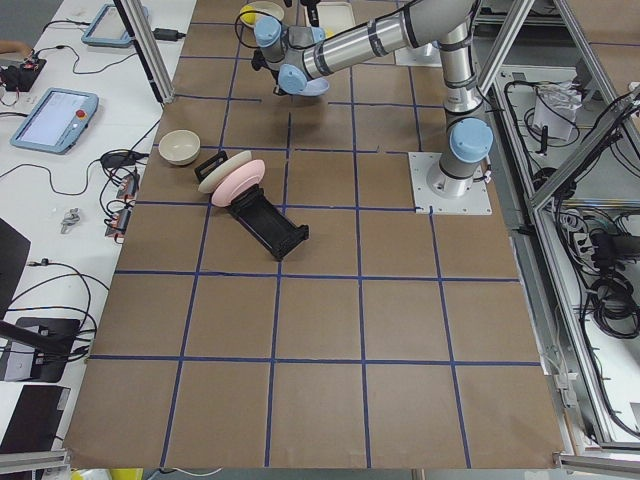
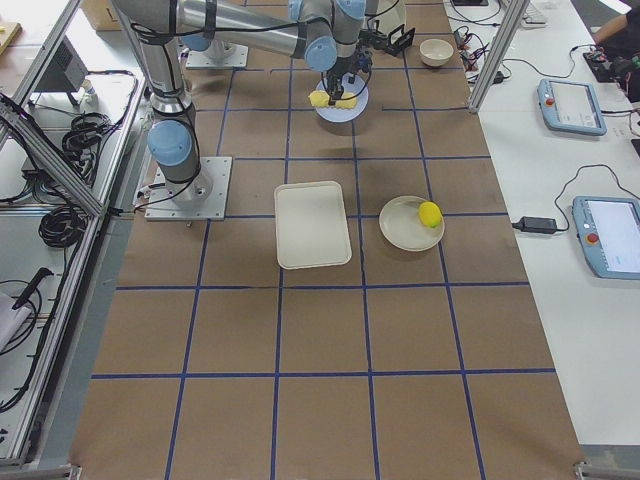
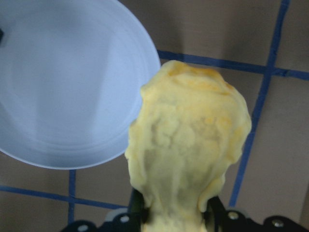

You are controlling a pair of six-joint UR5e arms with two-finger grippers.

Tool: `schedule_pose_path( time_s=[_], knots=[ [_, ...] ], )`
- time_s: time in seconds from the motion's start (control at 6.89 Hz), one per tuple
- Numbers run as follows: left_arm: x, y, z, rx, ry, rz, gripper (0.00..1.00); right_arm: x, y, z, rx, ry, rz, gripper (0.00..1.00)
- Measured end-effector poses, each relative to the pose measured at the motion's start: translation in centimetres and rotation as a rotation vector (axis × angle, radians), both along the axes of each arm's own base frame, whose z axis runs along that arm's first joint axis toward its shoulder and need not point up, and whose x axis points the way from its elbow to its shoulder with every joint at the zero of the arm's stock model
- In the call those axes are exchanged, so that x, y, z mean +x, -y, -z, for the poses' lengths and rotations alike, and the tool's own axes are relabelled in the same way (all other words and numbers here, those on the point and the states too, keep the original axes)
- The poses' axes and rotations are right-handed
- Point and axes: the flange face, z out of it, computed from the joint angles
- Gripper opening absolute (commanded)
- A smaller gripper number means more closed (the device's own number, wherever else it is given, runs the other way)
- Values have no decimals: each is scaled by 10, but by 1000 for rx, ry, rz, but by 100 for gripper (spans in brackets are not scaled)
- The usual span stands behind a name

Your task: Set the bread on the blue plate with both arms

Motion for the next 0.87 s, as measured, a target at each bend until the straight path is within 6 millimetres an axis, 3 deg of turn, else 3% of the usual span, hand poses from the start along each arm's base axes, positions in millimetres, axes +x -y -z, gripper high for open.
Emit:
schedule_pose_path(
  time_s=[0.15, 0.29, 0.58, 0.73, 0.87],
  knots=[
    [-2, 1, 7, 1, 1, -8, 97, 24, 7, 24, -21, 5, -4, 48],
    [-2, 3, 7, -10, 3, -22, 100, 35, 14, 41, -35, 9, -7, 48],
    [8, 9, -17, -60, 11, -45, 100, 45, 31, 47, -60, 19, -10, 49],
    [28, 13, -37, -91, 29, -75, 100, 51, 39, 52, -59, 26, -14, 62],
    [61, 14, -63, -112, 64, -123, 100, 59, 41, 60, -51, 31, -23, 78]
  ],
)
